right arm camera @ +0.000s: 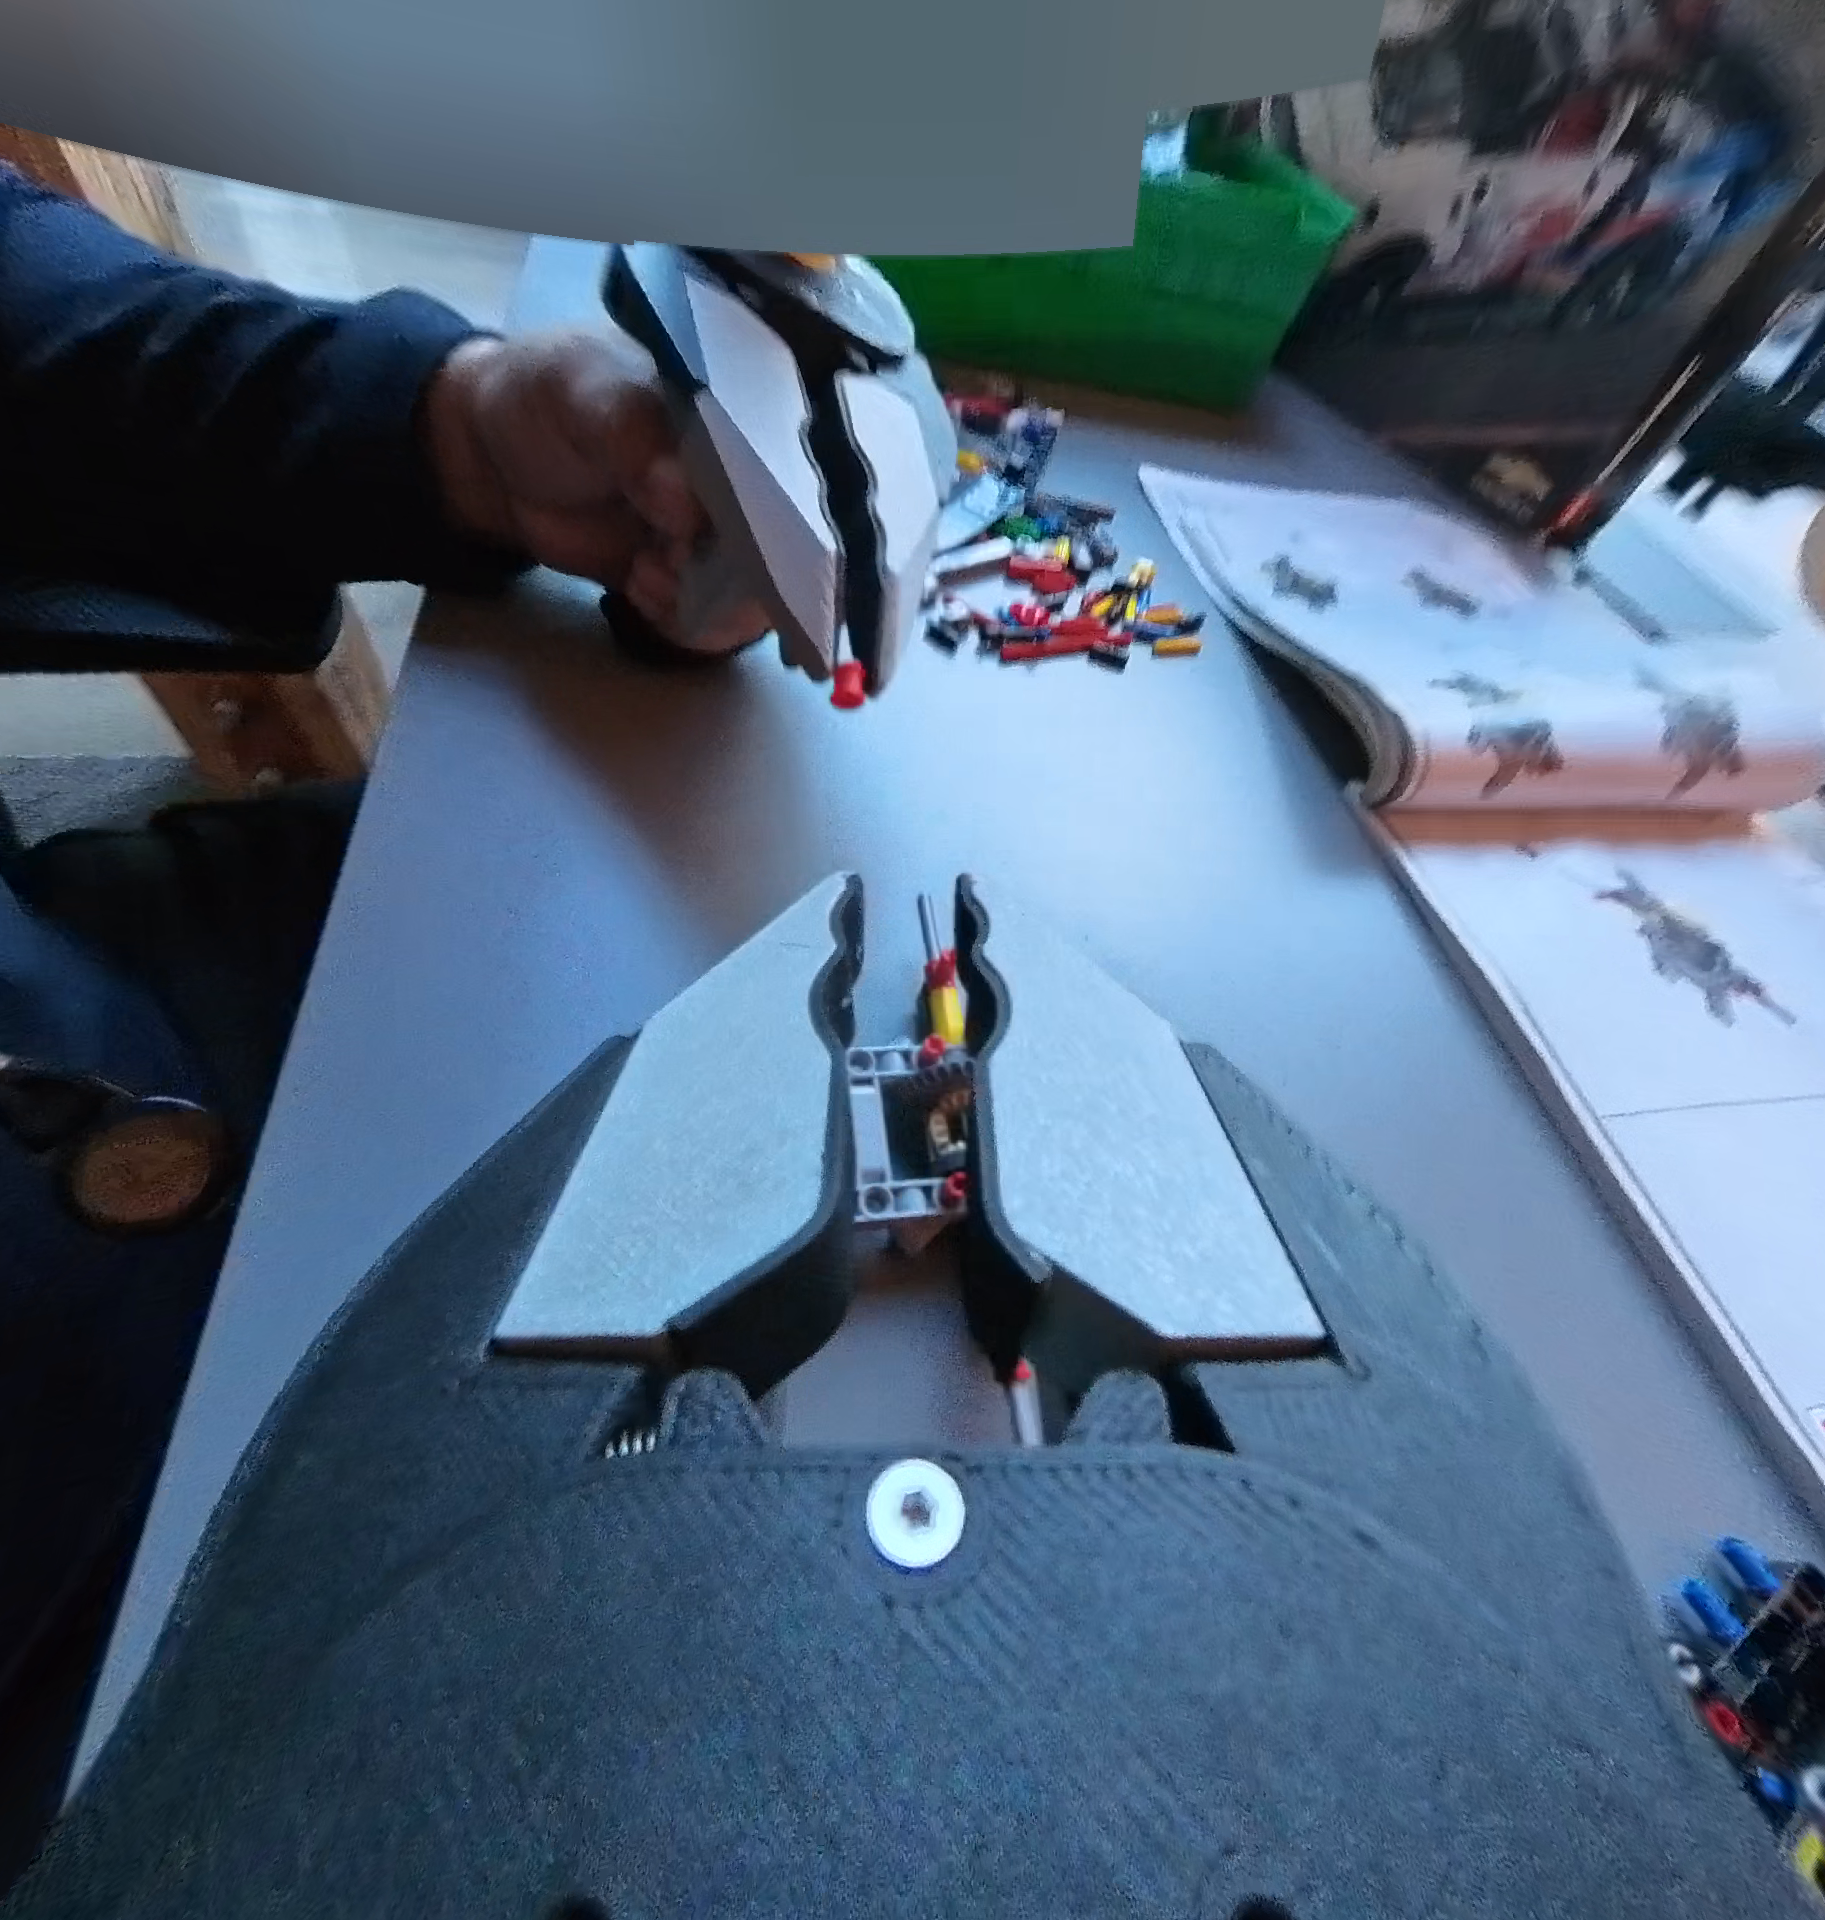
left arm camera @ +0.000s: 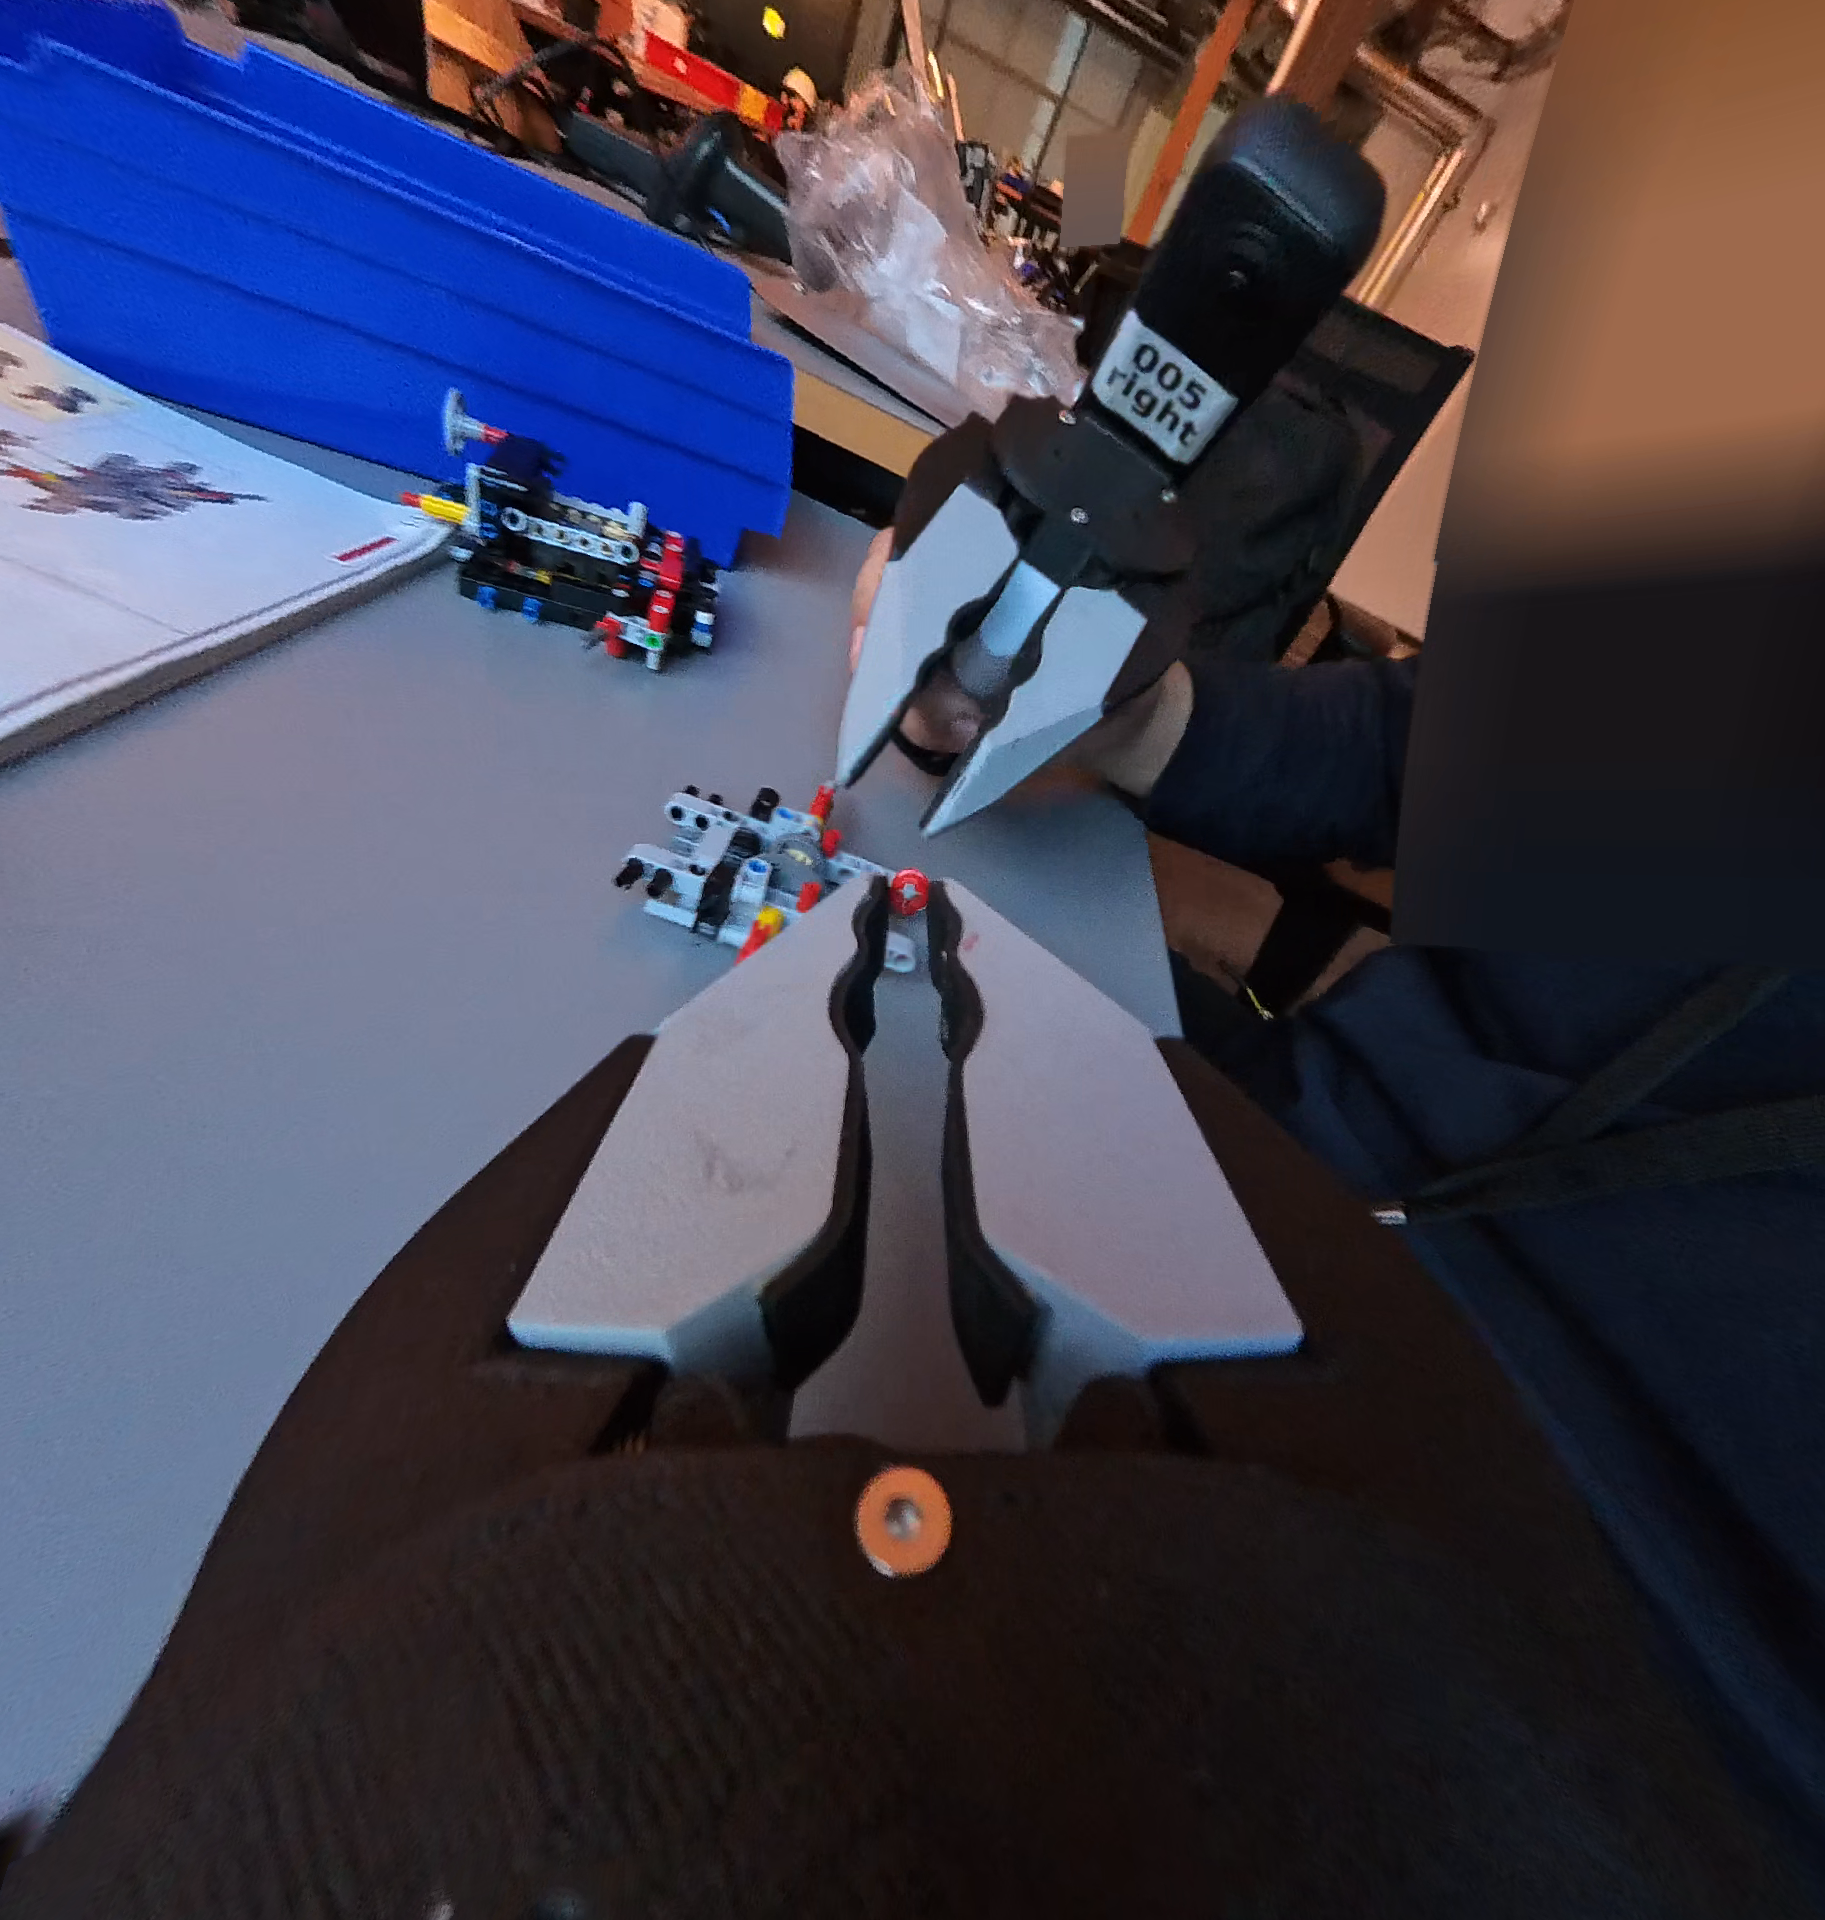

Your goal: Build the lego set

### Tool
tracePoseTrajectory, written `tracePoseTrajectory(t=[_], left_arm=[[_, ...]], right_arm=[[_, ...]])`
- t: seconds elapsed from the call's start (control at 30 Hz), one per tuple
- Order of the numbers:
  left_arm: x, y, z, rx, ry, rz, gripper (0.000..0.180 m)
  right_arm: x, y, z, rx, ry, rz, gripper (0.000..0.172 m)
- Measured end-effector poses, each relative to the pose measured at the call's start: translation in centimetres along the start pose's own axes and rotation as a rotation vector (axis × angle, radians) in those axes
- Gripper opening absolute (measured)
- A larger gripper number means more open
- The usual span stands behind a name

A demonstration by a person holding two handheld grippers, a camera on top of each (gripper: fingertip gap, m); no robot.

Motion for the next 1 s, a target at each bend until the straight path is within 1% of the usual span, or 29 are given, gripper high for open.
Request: tracePoseTrajectory(t=[0.07,0.13,0.2,0.3,0.43,0.5,0.6,0.7,0.77,0.87,0.93,1.0], left_arm=[[-0.7,-0.5,0.0,0.016,-0.001,-0.03,0.004],[-1.2,-0.7,0.0,0.034,0.002,-0.049,0.004],[-1.5,-0.6,-0.2,0.033,0.022,-0.043,0.004],[-1.8,-0.6,-0.3,0.028,0.041,-0.034,0.004],[-1.9,-0.5,-0.2,0.046,0.036,-0.044,0.004],[-1.9,-0.5,-0.2,0.045,0.032,-0.046,0.004],[-1.9,-0.4,-0.2,0.045,0.033,-0.042,0.004],[-1.9,-0.3,-0.2,0.058,0.032,-0.039,0.004],[-1.9,-0.1,-0.2,0.063,0.041,-0.025,0.005],[-1.8,0.0,-0.6,0.043,0.088,-0.005,0.005],[-1.8,0.0,-0.9,0.009,0.129,0.015,0.004],[-1.6,-0.1,-1.0,-0.024,0.148,0.025,0.004]], right_arm=[[1.0,0.8,-0.1,0.041,-0.089,-0.041,0.023],[2.2,1.2,-0.2,0.057,-0.199,-0.078,0.025],[3.4,1.2,0.2,0.035,-0.327,-0.107,0.024],[4.7,1.4,1.1,-0.047,-0.456,-0.106,0.015],[5.5,1.4,2.2,-0.086,-0.562,-0.121,0.011],[5.5,1.3,2.6,-0.103,-0.603,-0.133,0.005],[5.6,1.2,2.6,-0.126,-0.592,-0.127,0.004],[5.5,1.0,2.1,-0.101,-0.542,-0.167,0.004],[5.2,0.9,1.2,-0.05,-0.462,-0.207,0.004],[4.5,0.8,-0.5,0.045,-0.288,-0.259,0.004],[4.1,0.6,-1.2,0.064,-0.193,-0.27,0.004],[3.9,0.4,-1.5,0.053,-0.152,-0.259,0.004]])
Point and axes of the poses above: each gripper's, where its closed fingertips meet, x out along the fingers, z out of its underside, y = z × x across the jaws, the point moved 5 cm from there along -x, back along the fingers, and after that the axes turned 6 degrees about x, right-handed, at the moved point
